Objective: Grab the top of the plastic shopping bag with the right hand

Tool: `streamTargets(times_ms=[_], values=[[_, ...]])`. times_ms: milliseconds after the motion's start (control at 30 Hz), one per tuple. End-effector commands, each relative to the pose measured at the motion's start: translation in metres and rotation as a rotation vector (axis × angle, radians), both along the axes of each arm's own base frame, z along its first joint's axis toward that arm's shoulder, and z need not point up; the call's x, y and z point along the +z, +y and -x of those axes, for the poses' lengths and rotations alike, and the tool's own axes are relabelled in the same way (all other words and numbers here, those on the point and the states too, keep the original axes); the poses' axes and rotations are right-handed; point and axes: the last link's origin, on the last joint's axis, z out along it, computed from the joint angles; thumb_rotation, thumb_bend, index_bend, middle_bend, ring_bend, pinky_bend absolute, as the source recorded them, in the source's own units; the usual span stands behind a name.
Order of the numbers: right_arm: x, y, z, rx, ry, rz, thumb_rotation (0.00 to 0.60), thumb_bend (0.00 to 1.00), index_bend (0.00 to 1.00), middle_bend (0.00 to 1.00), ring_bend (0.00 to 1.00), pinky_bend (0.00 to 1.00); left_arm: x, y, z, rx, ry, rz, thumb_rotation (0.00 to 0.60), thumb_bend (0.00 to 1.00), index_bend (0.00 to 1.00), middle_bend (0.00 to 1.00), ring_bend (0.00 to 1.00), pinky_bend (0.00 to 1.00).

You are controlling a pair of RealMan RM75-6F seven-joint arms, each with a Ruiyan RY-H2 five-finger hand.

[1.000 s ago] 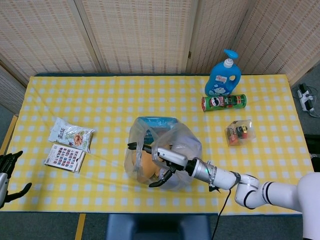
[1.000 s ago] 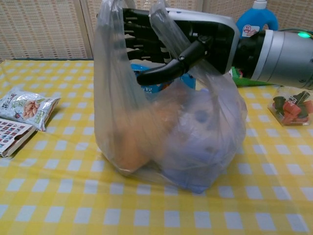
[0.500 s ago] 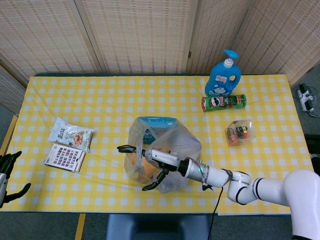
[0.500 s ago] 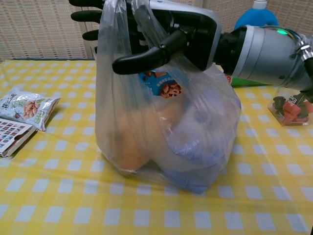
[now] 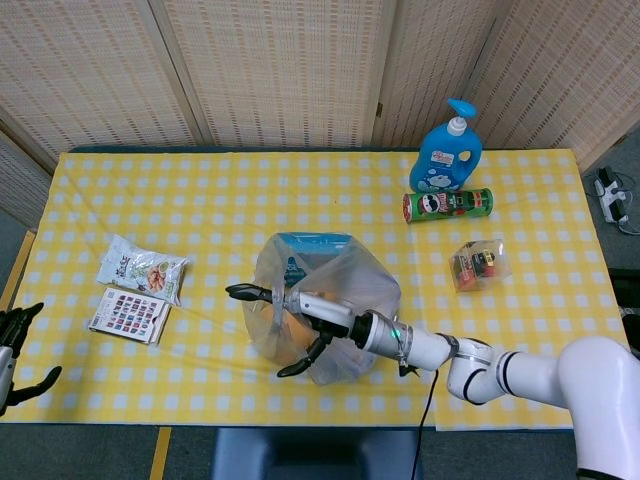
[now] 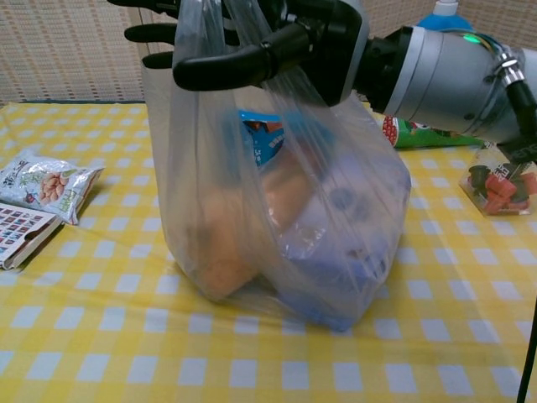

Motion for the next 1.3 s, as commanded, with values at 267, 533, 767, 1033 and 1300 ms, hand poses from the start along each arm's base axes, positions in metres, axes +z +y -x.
streamTargets(times_ms=[267,533,767,1033,1300], values=[[-0.002,-0.011,-0.017,-0.044,-0.084,-0.116,0.600,0.20,0.00,0.00,0.08,0.00,0.001,0.000,0.001,0.003,-0.001,-0.003,0.600,0.30,0.00,0.16,0.11,0.01],[0.005,-0.021,-0.021,-0.072,-0.177,-0.211,0.600,0.20,0.00,0.00,0.12,0.00,0.002,-0.001,0.001,0.000,0.000,-0.013,0.600,0.30,0.00,0.16,0.11,0.01],[0.006,-0.031,-0.019,-0.111,-0.258,-0.245,0.600,0.20,0.12,0.11,0.18,0.05,0.001,-0.002,0.001,0.002,0.003,-0.009,0.600,0.30,0.00,0.16,0.11,0.01],[0.010,-0.040,-0.017,-0.165,-0.335,-0.274,0.600,0.20,0.41,0.37,0.34,0.22,0.002,-0.003,0.001,0.006,0.002,-0.011,0.600,0.30,0.00,0.16,0.11,0.01],[0.006,-0.051,-0.015,-0.315,-0.470,-0.474,0.600,0.20,0.54,0.54,0.49,0.41,0.004,-0.004,0.001,0.006,0.001,-0.014,0.600,0.30,0.00,0.16,0.11,0.01]])
